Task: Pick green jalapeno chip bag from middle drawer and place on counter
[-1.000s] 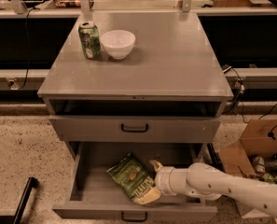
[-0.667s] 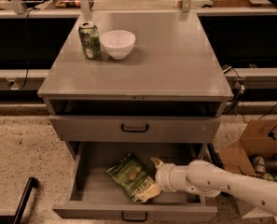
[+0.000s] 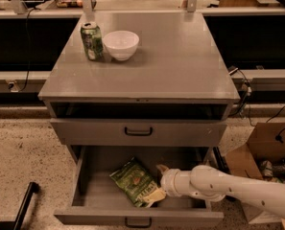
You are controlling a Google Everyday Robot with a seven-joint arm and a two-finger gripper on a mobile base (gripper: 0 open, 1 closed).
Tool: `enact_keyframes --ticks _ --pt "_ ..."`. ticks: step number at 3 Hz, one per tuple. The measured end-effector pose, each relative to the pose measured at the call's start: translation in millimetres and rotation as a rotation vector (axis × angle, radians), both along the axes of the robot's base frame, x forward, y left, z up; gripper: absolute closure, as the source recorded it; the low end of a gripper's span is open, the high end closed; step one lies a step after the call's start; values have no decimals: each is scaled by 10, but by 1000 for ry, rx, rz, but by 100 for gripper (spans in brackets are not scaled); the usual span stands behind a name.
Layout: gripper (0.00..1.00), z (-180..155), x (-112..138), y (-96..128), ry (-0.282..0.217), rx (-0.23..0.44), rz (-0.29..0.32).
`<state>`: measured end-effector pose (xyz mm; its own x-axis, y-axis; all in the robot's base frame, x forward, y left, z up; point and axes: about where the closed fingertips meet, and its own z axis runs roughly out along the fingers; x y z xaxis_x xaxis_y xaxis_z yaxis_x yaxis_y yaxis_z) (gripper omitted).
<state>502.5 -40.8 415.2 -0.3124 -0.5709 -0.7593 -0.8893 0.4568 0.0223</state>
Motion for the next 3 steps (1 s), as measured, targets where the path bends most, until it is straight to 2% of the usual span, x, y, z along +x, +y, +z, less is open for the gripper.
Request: enact_keyframes --ticks 1,3 --pt "13 -239 -27 -81 8 -20 -8" --pt "40 -486 -60 -167 15 -42 -26"
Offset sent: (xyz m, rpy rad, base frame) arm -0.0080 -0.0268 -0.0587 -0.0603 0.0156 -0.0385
